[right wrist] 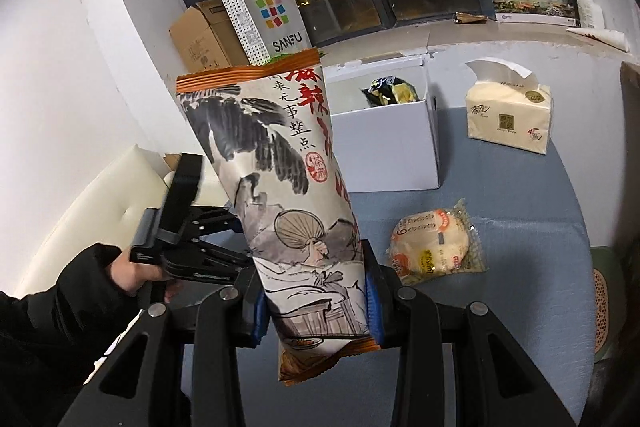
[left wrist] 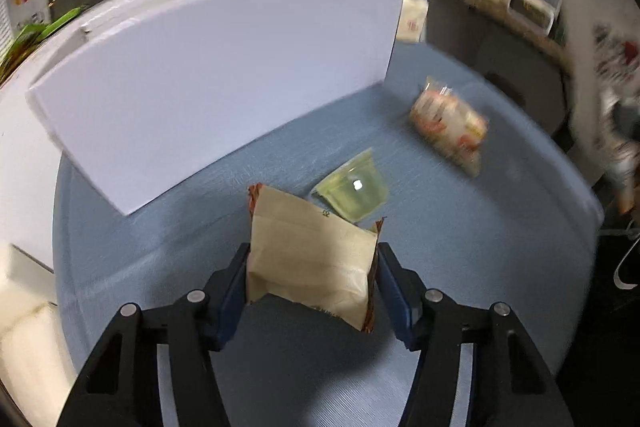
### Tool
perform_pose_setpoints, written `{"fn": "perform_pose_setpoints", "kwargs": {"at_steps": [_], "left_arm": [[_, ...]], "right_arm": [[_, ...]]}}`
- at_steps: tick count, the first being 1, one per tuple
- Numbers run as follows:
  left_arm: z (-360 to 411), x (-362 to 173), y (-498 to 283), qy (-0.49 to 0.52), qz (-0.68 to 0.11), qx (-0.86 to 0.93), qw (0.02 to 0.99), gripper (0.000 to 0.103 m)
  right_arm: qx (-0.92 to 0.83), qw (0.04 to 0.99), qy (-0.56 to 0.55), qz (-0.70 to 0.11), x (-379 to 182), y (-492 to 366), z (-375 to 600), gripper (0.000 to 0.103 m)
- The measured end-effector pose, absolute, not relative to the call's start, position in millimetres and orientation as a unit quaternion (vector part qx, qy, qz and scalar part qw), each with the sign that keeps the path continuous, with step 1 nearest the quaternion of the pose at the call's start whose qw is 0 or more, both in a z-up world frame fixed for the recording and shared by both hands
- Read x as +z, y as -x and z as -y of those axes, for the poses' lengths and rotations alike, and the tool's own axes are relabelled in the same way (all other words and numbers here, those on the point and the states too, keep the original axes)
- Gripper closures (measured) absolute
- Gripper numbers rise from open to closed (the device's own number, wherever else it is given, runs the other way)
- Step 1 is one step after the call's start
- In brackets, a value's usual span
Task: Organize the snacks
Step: 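Carry pastry bag into box with right tool while left tool drops beige pouch in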
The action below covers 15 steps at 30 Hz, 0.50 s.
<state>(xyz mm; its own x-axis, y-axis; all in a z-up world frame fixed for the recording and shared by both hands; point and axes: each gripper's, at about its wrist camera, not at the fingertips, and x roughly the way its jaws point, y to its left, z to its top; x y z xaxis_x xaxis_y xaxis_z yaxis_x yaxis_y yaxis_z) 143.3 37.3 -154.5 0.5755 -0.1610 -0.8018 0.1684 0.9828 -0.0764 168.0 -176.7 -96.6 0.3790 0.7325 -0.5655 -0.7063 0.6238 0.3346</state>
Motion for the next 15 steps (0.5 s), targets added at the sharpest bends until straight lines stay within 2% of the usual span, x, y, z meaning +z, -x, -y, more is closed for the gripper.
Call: {"fn": "perform_pose_setpoints", "kwargs": {"at_steps": [8, 15], "left_arm": [[-75, -88, -95, 0.084, -0.351, -0.069, 0.93, 0.039], [-102, -19, -120, 0.119, -0.286, -0.048, 0.95, 0.039]], "right_arm": [[0.421, 0.831, -0.035, -0.361, -94, -181, 161, 0.062], [0.395, 0.847, -0.043, -0.353, -56, -229, 128, 0.062]]}}
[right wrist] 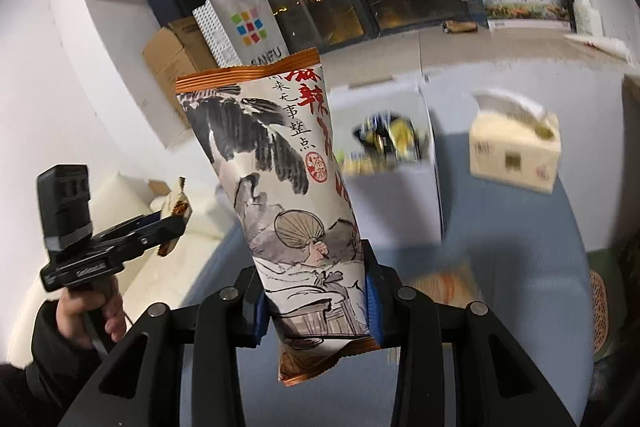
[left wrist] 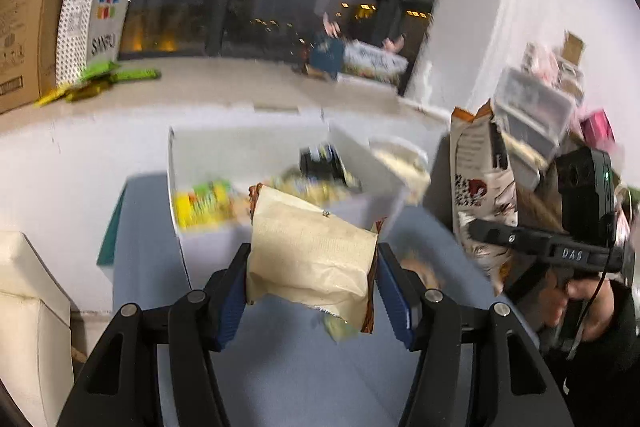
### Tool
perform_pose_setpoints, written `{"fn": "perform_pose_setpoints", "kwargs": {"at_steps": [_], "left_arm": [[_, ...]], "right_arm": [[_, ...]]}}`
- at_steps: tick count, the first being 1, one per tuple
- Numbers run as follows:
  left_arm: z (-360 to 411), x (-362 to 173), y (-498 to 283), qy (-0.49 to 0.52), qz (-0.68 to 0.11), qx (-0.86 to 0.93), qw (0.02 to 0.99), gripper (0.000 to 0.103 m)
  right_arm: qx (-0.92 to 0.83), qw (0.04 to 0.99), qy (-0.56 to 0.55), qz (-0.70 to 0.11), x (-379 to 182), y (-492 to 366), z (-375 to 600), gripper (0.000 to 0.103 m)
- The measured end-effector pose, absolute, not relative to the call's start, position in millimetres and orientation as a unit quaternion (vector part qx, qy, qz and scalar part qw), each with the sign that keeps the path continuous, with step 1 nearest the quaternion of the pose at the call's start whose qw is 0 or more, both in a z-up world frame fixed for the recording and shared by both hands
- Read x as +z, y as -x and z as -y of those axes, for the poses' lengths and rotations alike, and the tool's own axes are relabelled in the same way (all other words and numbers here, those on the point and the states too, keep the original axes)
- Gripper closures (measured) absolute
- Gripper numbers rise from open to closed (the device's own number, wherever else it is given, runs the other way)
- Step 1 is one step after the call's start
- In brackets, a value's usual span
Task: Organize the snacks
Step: 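Carry pastry bag into box with right tool while left tool drops beige pouch in, then grasp the round clear cake pack with the right tool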
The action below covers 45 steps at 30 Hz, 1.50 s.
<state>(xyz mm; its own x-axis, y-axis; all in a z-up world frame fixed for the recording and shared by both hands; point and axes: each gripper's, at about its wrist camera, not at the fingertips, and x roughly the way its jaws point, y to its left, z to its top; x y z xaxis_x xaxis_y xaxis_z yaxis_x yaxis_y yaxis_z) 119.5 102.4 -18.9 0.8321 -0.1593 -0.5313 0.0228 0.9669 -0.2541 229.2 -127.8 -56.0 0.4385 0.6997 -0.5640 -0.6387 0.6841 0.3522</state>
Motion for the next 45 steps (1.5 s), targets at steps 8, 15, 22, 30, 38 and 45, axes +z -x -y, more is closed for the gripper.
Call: {"fn": "perform_pose_setpoints", "kwargs": {"at_steps": [8, 15, 22, 30, 38, 45], "left_arm": [[-117, 11, -195, 0.113, -0.28, -0.013, 0.953, 0.039], [-125, -10, -250, 0.103, -0.32, 0.013, 0.942, 0.039], [-134, -42, -261, 0.093, -0.369, 0.03, 0.924, 0.013], [-145, -47, -246, 0.087, -0.375, 0.058, 0.921, 0.0], [-136, -33, -215, 0.087, -0.35, 0.042, 0.932, 0.0], [-100, -25, -164, 0.072, -0.323, 0.017, 0.944, 0.0]], "right_arm": [[0.379, 0.859, -0.013, -0.344, -17, -293, 68, 0.062], [0.347, 0.862, 0.05, -0.365, -27, -340, 16, 0.062], [0.353, 0.848, 0.02, -0.395, -45, -363, -2, 0.06], [0.338, 0.862, -0.003, -0.378, -36, -366, -7, 0.0], [0.369, 0.866, 0.012, -0.338, -15, -333, 5, 0.0], [0.388, 0.867, 0.019, -0.313, -20, -282, 43, 0.0]]}}
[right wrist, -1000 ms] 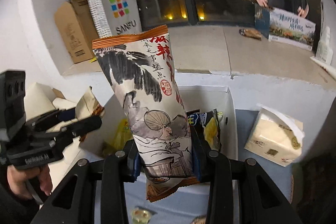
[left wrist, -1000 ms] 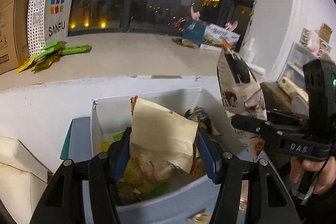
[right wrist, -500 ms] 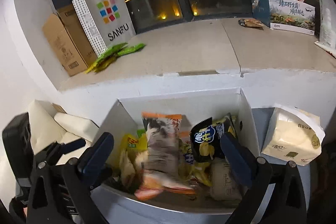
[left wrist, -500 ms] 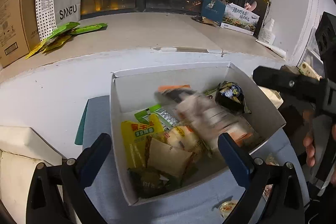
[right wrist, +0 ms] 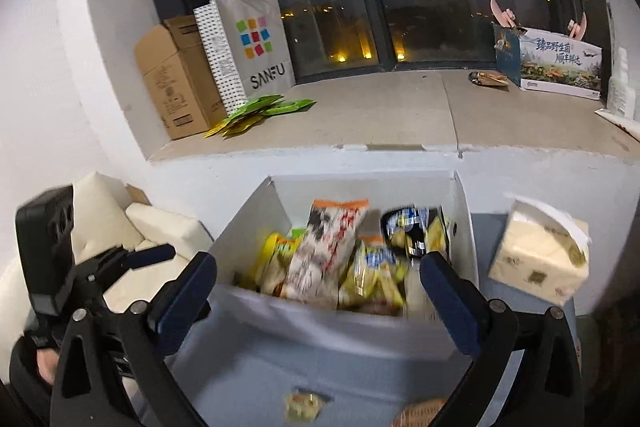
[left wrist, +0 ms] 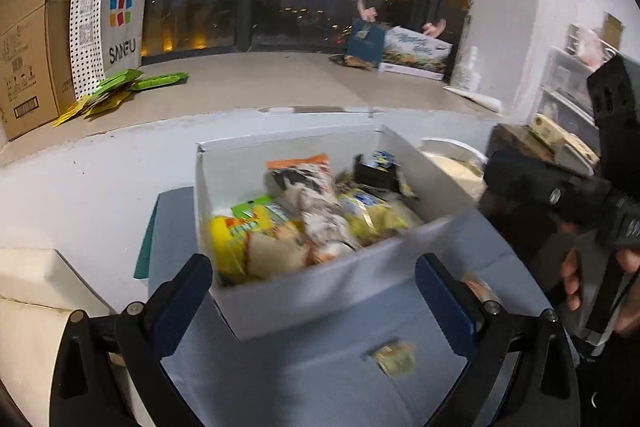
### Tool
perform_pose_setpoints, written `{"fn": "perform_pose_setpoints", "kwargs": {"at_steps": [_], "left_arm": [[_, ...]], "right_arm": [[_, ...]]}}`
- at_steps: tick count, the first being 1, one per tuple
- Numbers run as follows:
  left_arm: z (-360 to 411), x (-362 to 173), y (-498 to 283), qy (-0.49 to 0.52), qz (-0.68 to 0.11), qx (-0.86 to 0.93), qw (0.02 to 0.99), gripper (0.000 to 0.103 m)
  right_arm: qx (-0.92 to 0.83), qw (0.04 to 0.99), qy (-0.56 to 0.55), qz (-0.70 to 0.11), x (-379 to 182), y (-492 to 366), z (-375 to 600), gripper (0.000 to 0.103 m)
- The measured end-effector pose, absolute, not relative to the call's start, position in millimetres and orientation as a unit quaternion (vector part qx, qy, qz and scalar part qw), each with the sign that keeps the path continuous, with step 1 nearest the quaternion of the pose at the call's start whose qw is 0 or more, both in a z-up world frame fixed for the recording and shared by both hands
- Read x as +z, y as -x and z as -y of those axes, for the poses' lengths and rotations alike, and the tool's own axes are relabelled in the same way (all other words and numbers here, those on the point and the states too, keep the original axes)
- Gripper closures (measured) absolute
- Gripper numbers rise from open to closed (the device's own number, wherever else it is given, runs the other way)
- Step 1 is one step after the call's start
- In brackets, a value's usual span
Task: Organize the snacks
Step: 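Grasp the round clear cake pack with the right tool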
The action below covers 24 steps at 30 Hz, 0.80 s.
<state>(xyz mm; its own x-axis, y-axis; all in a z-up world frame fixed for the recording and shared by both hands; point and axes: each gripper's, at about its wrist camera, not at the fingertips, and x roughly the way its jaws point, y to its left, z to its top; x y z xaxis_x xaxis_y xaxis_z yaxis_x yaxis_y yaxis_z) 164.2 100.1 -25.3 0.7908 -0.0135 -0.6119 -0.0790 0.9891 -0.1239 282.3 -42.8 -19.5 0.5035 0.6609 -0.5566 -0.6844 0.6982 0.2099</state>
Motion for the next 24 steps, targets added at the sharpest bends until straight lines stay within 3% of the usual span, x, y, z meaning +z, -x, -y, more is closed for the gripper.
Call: {"fn": "perform_pose_setpoints", "kwargs": {"at_steps": [14, 24], "left_arm": [[-29, -69, -64, 0.107, -0.33, -0.012, 0.938, 0.0], [-2, -88, -51, 0.092, -0.349, -0.026, 0.932, 0.0]], "right_arm": [[0.364, 0.872, 0.007, -0.328, -84, -180, 134, 0.0], [0.322, 0.871, 0.016, -0.372, -133, -159, 159, 0.0]]}}
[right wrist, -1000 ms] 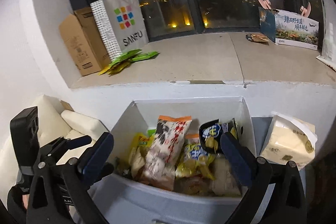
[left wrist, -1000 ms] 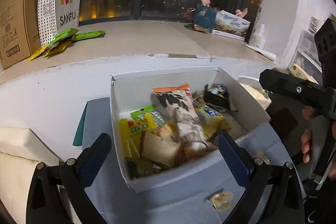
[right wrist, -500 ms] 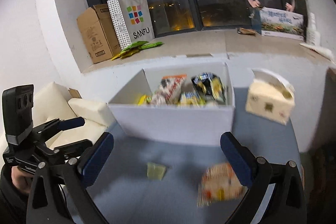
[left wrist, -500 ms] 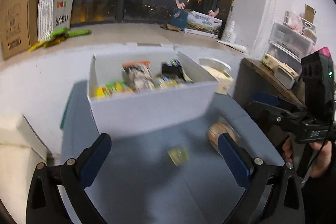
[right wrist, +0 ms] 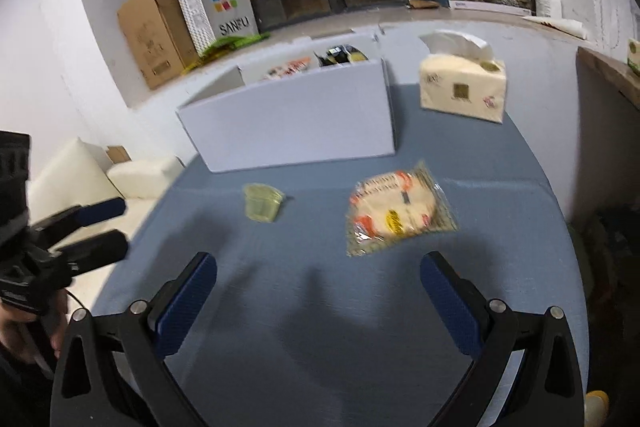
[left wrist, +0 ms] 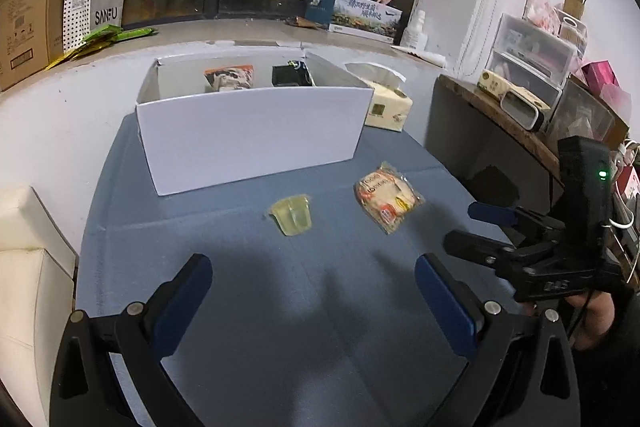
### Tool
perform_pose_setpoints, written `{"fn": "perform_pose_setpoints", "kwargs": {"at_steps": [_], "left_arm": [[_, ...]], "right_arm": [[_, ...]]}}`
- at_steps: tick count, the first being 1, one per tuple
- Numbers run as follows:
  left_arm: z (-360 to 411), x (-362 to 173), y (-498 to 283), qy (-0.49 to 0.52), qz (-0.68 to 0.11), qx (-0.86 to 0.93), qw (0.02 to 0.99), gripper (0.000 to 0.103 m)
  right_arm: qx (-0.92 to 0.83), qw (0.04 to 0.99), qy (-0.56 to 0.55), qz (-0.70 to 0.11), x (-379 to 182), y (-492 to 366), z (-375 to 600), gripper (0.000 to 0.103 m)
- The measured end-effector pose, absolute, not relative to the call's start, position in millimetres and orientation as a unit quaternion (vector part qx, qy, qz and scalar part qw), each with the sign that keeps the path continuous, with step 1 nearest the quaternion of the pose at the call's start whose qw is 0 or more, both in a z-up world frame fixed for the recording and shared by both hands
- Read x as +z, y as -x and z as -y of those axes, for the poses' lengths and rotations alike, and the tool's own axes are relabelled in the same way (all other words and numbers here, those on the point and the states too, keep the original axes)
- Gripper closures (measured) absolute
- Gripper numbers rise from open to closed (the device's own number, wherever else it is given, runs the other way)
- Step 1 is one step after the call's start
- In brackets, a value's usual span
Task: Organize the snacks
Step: 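Grasp the round clear cake pack with the right tool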
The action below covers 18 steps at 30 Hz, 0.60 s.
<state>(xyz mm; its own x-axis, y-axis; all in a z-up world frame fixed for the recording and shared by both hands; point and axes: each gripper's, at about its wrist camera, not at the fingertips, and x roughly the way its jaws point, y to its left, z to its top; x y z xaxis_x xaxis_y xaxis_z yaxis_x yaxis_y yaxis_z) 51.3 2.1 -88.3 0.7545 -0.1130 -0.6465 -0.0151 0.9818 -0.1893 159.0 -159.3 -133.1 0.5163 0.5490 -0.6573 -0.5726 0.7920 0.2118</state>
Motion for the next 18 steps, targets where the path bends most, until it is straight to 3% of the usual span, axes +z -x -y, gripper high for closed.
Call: {"fn": "perform_pose_setpoints", "kwargs": {"at_steps": [18], "left_arm": [[7, -97, -52, 0.084, -0.367, -0.037, 0.926, 0.0]], "right_arm": [[0.268, 0.844, 0.15, -0.44, -182, -270, 109, 0.0]]}}
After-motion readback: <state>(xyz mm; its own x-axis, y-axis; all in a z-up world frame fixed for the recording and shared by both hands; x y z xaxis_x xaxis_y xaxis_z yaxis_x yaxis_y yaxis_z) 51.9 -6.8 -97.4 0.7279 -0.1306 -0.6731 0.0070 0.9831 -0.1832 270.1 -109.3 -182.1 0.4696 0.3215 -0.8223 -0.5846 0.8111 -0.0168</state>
